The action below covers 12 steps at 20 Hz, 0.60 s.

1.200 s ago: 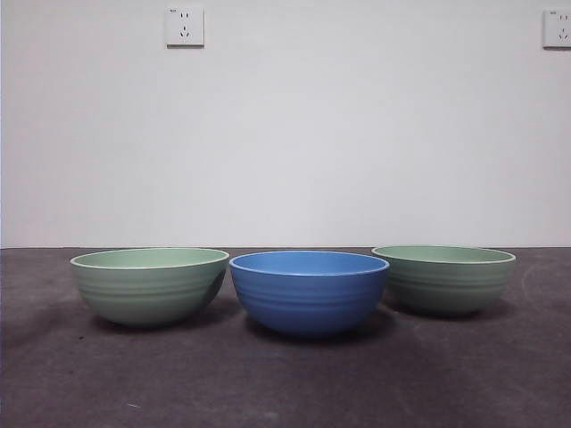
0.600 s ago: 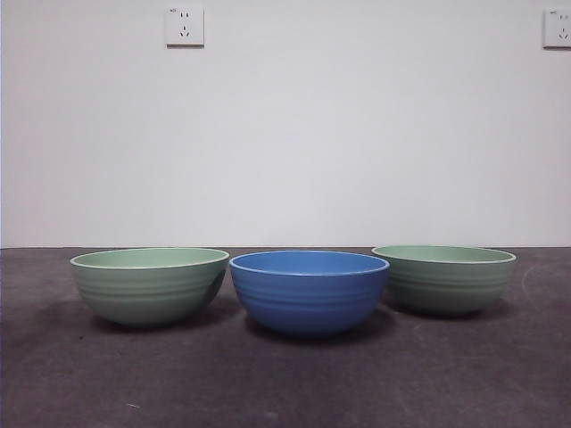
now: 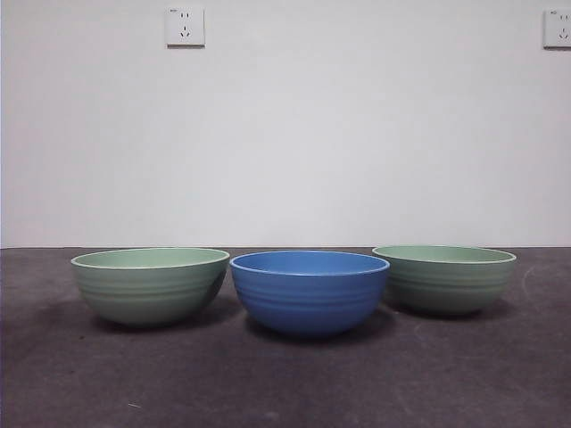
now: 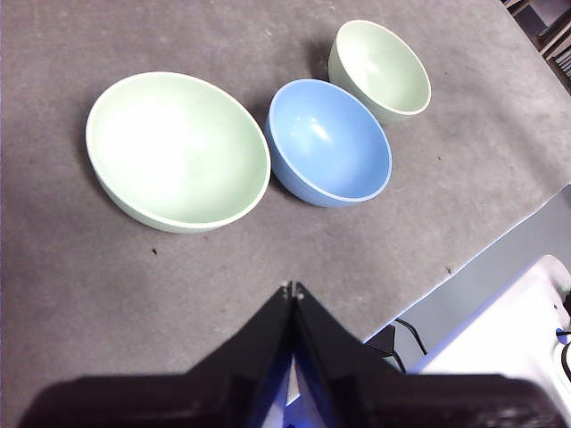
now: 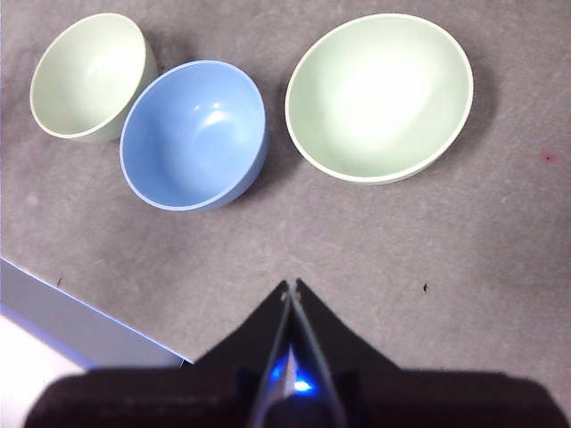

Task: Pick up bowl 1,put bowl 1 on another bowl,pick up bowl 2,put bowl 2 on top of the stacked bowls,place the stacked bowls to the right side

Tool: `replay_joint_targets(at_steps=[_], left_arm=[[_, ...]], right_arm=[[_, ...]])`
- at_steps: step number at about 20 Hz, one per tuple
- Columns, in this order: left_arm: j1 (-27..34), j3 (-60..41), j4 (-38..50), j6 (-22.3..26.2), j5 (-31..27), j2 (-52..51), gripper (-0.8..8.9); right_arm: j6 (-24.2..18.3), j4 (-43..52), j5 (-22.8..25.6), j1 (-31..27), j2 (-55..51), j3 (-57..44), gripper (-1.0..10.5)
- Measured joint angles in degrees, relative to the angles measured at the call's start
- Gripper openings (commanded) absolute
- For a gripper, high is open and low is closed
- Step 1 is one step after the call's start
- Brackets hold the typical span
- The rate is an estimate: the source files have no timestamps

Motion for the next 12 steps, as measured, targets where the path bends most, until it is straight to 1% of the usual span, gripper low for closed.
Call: replay_joint_targets(at_steps=[1, 2, 3, 4, 5, 6, 12], left_arm=[[0.0, 0.0, -0.1, 0.0, 0.0, 0.0, 2.09], [0.0, 0.0, -0.1, 0.0, 0.0, 0.0, 3.55], [0.0, 0.0, -0.1, 0.0, 0.0, 0.0, 4.66], [0.0, 0.0, -0.1, -0.1, 0.0, 0.0, 5.5], [0.0, 0.0, -0.1, -0.2, 0.0, 0.0, 6.0], [0.0, 0.0, -0.1, -0.3, 0.0, 0.0, 6.01], [0.0, 0.0, -0.1, -0.7, 0.0, 0.0, 6.01]], right_arm=[[0.0, 0.0, 0.0, 0.0, 0.0, 0.0, 1.8], [0.0, 0.0, 0.0, 0.0, 0.0, 0.0, 3.0], [0.1, 0.0, 0.0, 0.0, 0.0, 0.0, 3.8], [0.3, 0.0, 0.0, 0.0, 0.0, 0.0, 4.7], [0.6, 0.0, 0.0, 0.0, 0.0, 0.0, 5.4], [0.9, 0.0, 0.0, 0.0, 0.0, 0.0, 5.7], [2.0, 0.0, 0.1, 0.0, 0.0, 0.0, 5.7]])
